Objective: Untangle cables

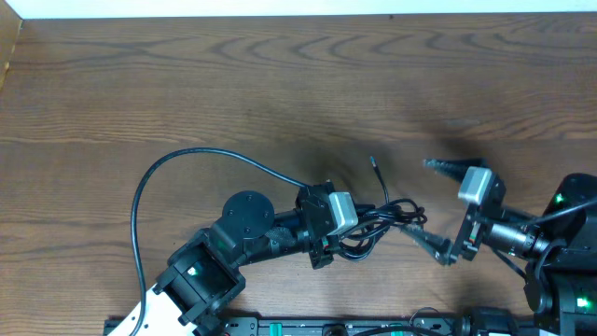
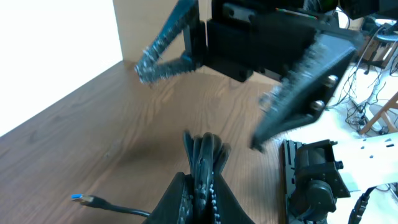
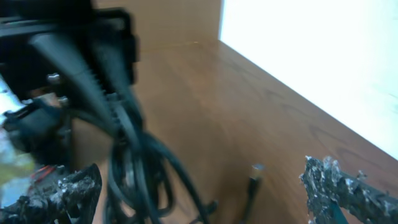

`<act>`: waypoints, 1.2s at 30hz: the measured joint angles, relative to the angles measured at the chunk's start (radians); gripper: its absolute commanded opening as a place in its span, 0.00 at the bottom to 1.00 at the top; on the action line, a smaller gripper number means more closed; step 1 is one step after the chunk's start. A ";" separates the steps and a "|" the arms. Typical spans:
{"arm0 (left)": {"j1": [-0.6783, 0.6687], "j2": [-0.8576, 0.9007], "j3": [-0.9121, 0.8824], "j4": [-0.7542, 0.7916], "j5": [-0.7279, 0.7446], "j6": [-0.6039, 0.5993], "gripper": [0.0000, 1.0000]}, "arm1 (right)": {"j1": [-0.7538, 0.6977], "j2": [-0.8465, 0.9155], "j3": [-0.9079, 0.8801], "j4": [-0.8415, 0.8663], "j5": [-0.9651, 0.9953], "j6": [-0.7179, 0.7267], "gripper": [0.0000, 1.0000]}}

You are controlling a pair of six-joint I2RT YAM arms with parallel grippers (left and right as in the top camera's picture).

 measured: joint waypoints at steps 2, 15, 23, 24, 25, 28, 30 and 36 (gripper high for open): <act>0.000 0.000 0.000 0.011 0.003 0.006 0.07 | 0.000 0.000 0.000 -0.034 -0.025 -0.021 0.99; 0.000 0.000 0.000 0.116 0.153 0.022 0.07 | 0.000 0.000 0.000 -0.056 -0.061 -0.023 0.69; -0.005 0.027 0.000 0.175 0.192 0.022 0.07 | 0.000 -0.001 0.000 -0.069 -0.092 -0.018 0.01; -0.008 0.032 0.000 0.183 0.195 0.021 0.08 | 0.000 0.000 0.000 -0.071 -0.089 -0.017 0.01; -0.012 0.039 0.000 0.198 0.200 0.019 0.07 | 0.000 0.000 0.000 -0.075 -0.087 -0.016 0.01; -0.015 0.059 0.000 0.236 0.212 0.005 0.09 | -0.001 0.000 0.000 -0.080 -0.079 -0.016 0.01; -0.015 0.069 0.000 0.249 0.217 -0.006 0.12 | -0.001 0.000 0.000 -0.082 -0.068 -0.016 0.01; -0.027 0.078 0.000 0.257 0.227 -0.032 0.87 | -0.001 0.000 0.000 -0.084 -0.057 -0.016 0.01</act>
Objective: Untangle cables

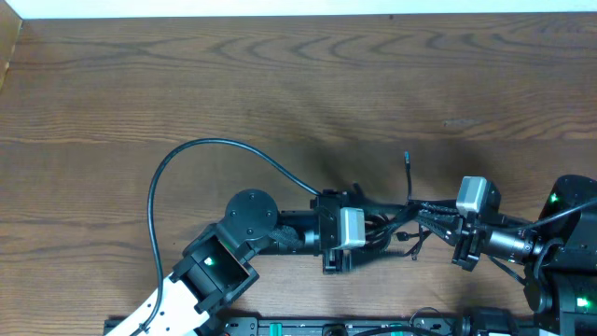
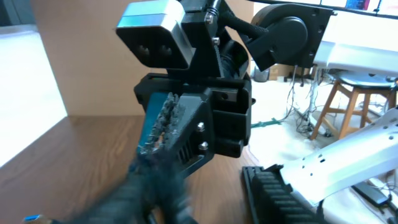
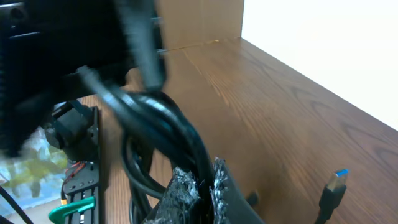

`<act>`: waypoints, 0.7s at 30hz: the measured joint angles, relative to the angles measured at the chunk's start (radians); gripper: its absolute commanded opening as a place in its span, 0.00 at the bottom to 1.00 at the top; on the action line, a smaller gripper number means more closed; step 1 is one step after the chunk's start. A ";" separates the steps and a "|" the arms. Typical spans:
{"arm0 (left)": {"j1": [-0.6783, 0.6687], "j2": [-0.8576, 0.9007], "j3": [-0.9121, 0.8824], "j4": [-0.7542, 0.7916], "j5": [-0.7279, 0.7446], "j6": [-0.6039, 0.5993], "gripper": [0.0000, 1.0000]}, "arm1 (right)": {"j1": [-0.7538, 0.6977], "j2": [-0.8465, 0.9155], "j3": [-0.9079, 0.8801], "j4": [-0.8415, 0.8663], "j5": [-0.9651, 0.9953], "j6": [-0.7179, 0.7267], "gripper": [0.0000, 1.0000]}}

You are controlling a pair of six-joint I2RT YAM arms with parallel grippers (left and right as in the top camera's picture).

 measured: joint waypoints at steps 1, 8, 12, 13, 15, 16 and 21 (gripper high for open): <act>-0.002 0.000 0.000 -0.001 -0.009 -0.020 0.87 | 0.000 0.000 0.000 0.001 0.004 0.000 0.01; 0.010 -0.001 0.000 -0.019 -0.192 -0.279 0.88 | 0.000 0.002 0.000 0.068 0.053 0.053 0.01; 0.050 -0.021 0.000 -0.081 -0.275 -0.455 0.89 | 0.000 0.002 0.000 0.112 0.089 0.106 0.01; 0.065 -0.033 0.000 -0.103 -0.290 -0.502 0.89 | 0.000 0.002 0.000 0.117 0.093 0.113 0.01; 0.093 -0.057 0.000 -0.135 -0.311 -0.575 0.89 | 0.000 0.002 0.000 0.120 0.103 0.123 0.01; 0.106 -0.070 0.000 -0.146 -0.314 -0.603 0.89 | 0.000 0.002 0.000 0.121 0.106 0.124 0.01; 0.162 -0.140 0.000 -0.160 -0.311 -0.694 0.89 | 0.000 0.002 0.000 0.120 0.102 0.108 0.01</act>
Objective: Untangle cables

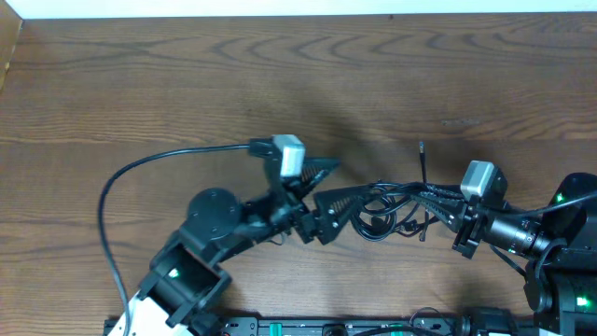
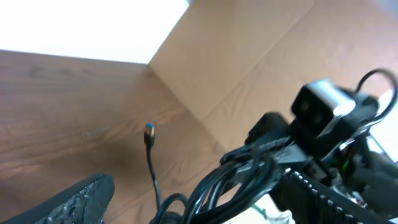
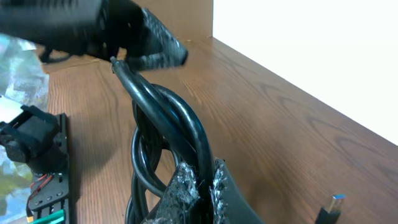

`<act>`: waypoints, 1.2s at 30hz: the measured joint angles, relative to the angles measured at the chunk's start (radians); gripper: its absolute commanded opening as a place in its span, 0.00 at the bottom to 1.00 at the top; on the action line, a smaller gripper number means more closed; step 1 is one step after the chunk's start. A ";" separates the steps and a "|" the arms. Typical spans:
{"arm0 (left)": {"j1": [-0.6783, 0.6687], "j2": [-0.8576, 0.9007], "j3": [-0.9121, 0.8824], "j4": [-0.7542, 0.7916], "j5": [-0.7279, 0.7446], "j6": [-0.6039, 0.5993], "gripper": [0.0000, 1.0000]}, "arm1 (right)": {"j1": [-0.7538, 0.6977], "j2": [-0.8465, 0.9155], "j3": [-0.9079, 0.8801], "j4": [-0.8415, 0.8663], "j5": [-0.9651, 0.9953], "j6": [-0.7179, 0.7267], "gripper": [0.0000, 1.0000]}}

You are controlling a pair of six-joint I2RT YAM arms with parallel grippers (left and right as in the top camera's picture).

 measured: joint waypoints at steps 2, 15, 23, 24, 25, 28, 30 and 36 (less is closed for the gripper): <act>0.011 -0.018 0.000 -0.001 0.008 -0.016 0.89 | 0.000 0.000 0.000 0.000 -0.016 -0.019 0.01; 0.016 0.024 0.000 -0.015 0.174 -0.040 0.89 | 0.000 0.000 0.000 0.001 -0.172 -0.153 0.01; 0.014 0.118 0.000 0.068 0.323 -0.043 0.88 | 0.000 0.000 0.000 0.003 -0.218 -0.186 0.01; 0.011 0.122 0.000 0.074 0.330 -0.042 0.83 | 0.000 0.000 0.000 0.003 -0.220 -0.187 0.01; 0.007 0.126 0.000 0.076 0.338 -0.042 0.78 | 0.000 0.000 0.000 0.003 -0.222 -0.189 0.01; -0.005 0.137 0.000 0.076 0.350 -0.040 0.61 | 0.000 0.000 0.000 0.003 -0.224 -0.195 0.01; -0.015 0.148 0.000 0.076 0.359 -0.035 0.56 | 0.000 0.000 0.000 0.006 -0.224 -0.198 0.01; -0.041 0.175 0.000 0.088 0.376 -0.031 0.30 | 0.000 0.002 0.000 0.006 -0.216 -0.201 0.01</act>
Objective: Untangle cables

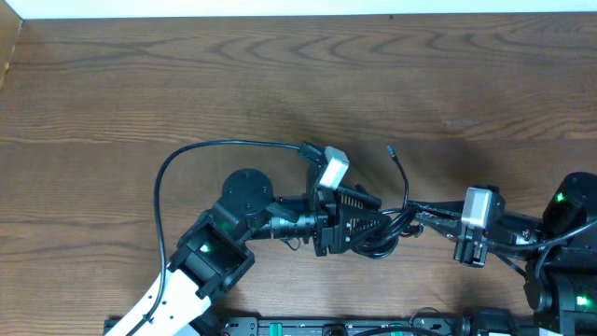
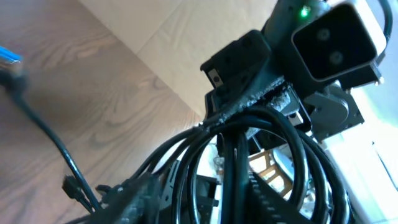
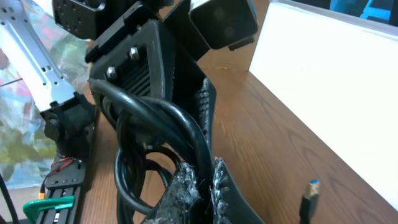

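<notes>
A knot of black cable loops [image 1: 387, 231] lies between the two arms. My right gripper [image 1: 431, 217] is shut on strands at the knot's right side; in its wrist view the fingers [image 3: 186, 183] pinch a thick black cable [image 3: 155, 118]. My left gripper [image 1: 368, 219] stands open with its fingers spread on both sides of the loops [image 2: 249, 137]. One long strand [image 1: 215, 146] arcs away to the left. A free end with a blue USB plug [image 1: 389, 148] lies beyond the knot and also shows as the plug [image 3: 310, 188] on the table.
The wooden table [image 1: 280, 75] runs to a white wall at the far edge. A black rail with electronics [image 1: 326, 327] lines the near edge. The right arm's base [image 1: 569, 233] stands at the right edge.
My left gripper was open above and to the left of the stretched cables; now it is further right, with its fingers around the loops. The knot is bunched again. My right gripper stays shut.
At first my left gripper was shut on the knot and my right stood open beside it. Then the right was shut on the cables. Later the left was open, further left, the cables drawn out between the arms. Now the left straddles the loops.
</notes>
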`<act>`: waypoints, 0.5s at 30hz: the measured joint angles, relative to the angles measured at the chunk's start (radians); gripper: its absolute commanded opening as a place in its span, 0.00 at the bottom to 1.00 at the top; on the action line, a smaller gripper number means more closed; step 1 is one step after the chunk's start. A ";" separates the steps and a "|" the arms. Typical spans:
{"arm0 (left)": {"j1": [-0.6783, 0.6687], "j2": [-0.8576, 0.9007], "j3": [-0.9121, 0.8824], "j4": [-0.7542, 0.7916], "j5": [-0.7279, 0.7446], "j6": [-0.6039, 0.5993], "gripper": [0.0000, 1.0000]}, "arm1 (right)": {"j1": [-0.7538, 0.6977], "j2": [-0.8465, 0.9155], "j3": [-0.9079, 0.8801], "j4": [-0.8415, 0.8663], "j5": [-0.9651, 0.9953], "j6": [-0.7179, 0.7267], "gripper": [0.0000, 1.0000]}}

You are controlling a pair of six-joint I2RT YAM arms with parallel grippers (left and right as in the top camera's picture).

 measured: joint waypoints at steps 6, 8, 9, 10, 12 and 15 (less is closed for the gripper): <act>-0.005 0.011 0.000 0.024 0.018 0.016 0.07 | 0.000 0.005 0.000 0.000 0.013 0.000 0.01; -0.005 0.012 0.000 0.032 0.018 0.018 0.07 | 0.000 0.005 0.000 0.000 0.021 0.005 0.01; -0.005 0.013 0.000 0.034 0.018 0.018 0.08 | 0.000 0.005 0.000 -0.001 0.027 0.011 0.01; -0.005 0.014 0.000 0.036 0.018 0.018 0.07 | 0.000 0.005 0.000 -0.002 0.036 0.019 0.03; -0.005 0.018 0.000 0.039 0.017 0.019 0.07 | 0.000 0.003 0.000 -0.005 0.055 0.043 0.32; -0.005 0.020 0.000 0.036 0.013 0.032 0.08 | 0.000 0.003 0.000 -0.005 0.103 0.085 0.83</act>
